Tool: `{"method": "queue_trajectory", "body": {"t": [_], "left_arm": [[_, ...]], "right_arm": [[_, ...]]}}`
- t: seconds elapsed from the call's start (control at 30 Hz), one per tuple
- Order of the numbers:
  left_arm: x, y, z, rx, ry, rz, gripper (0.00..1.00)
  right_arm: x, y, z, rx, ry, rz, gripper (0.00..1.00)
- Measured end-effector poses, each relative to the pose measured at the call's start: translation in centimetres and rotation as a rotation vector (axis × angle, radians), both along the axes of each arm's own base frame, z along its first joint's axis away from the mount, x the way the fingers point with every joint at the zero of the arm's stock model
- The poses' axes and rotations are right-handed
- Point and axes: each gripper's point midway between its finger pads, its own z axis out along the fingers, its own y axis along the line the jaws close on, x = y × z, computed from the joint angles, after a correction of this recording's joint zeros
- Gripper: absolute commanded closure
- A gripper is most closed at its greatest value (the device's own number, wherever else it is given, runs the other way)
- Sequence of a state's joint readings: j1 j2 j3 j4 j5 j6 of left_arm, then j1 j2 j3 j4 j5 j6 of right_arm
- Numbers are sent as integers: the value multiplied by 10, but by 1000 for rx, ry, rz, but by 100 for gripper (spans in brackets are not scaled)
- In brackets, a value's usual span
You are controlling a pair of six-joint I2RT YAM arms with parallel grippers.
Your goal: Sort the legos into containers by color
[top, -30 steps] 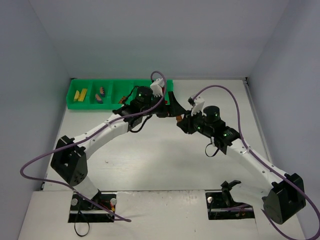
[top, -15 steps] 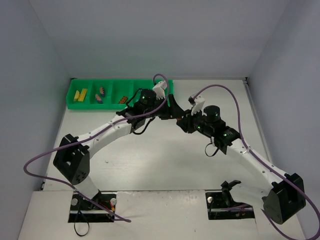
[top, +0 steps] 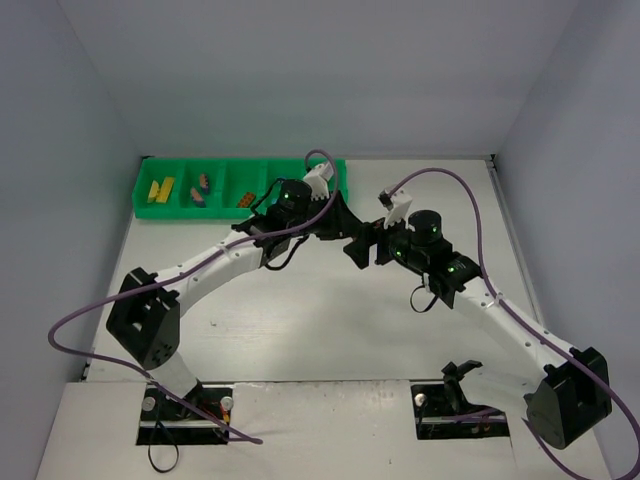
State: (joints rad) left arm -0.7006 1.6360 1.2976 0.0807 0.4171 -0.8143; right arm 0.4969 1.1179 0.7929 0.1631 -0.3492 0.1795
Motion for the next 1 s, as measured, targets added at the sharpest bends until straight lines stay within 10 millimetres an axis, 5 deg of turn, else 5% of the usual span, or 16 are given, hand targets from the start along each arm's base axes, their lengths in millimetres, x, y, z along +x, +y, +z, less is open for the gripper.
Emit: {"method": "queue_trajectory", "body": {"t": [0.17, 0.33, 0.5, 0.67, 0.77, 1.0], "left_arm": [[24, 32, -7, 51, -10, 63, 100], [85, 123, -13, 205, -71, 274, 100], [140, 220, 7, 380, -188, 477, 100], [201, 278, 24, 516, -295, 605, 100], [234, 294, 4, 572, -280, 624, 99], [281, 314, -76, 686, -168, 603, 59]], "right_arm": [[3, -3, 0, -8, -5, -21, 9], [4, -6, -3, -21, 1, -39, 8], [4, -8, -5, -30, 8, -50, 8], [4, -10, -6, -34, 12, -56, 8], [4, -11, -7, -37, 15, -63, 7], [-2, -20, -6, -43, 19, -100, 7]]}}
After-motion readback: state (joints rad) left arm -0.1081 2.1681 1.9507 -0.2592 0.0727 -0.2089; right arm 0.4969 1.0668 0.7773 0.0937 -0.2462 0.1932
